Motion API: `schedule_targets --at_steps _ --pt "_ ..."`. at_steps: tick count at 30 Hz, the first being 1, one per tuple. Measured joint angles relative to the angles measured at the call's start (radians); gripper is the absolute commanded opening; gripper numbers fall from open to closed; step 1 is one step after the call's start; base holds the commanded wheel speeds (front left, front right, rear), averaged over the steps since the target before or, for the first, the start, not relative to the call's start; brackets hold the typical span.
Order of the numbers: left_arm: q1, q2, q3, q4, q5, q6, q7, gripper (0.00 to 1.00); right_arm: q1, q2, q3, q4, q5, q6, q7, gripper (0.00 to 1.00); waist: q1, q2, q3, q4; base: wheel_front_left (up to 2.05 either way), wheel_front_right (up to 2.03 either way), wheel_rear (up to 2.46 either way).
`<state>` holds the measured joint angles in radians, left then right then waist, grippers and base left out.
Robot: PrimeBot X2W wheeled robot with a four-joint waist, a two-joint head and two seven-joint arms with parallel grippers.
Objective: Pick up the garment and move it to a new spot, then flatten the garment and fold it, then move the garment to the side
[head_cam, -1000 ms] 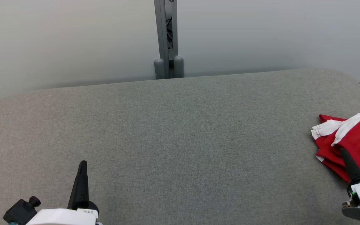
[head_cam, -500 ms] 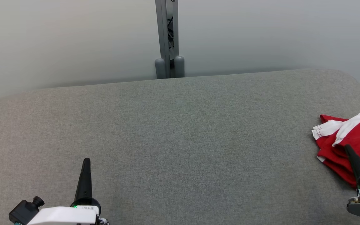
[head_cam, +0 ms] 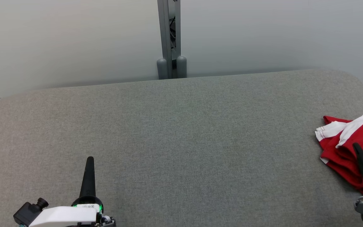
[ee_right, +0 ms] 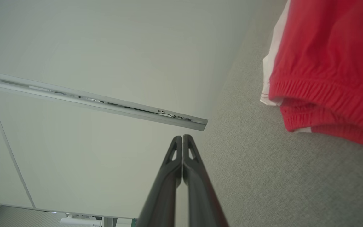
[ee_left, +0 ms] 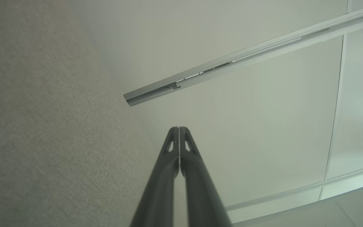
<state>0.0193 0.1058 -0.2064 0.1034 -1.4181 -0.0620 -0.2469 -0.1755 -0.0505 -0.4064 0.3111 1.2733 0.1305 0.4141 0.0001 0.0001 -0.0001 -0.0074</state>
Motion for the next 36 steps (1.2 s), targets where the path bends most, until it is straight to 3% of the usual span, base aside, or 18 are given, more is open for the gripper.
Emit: schedule_targets --at_steps 36 --pt "-0.026 -0.059 -0.005 0.023 -0.206 -0.06 -0.014 0.0 -0.041 -0.01 -0.077 0.049 0.257 0.0 0.109 0.0 0.0 0.0 0.002 0.008 0.0 0.0 0.0"
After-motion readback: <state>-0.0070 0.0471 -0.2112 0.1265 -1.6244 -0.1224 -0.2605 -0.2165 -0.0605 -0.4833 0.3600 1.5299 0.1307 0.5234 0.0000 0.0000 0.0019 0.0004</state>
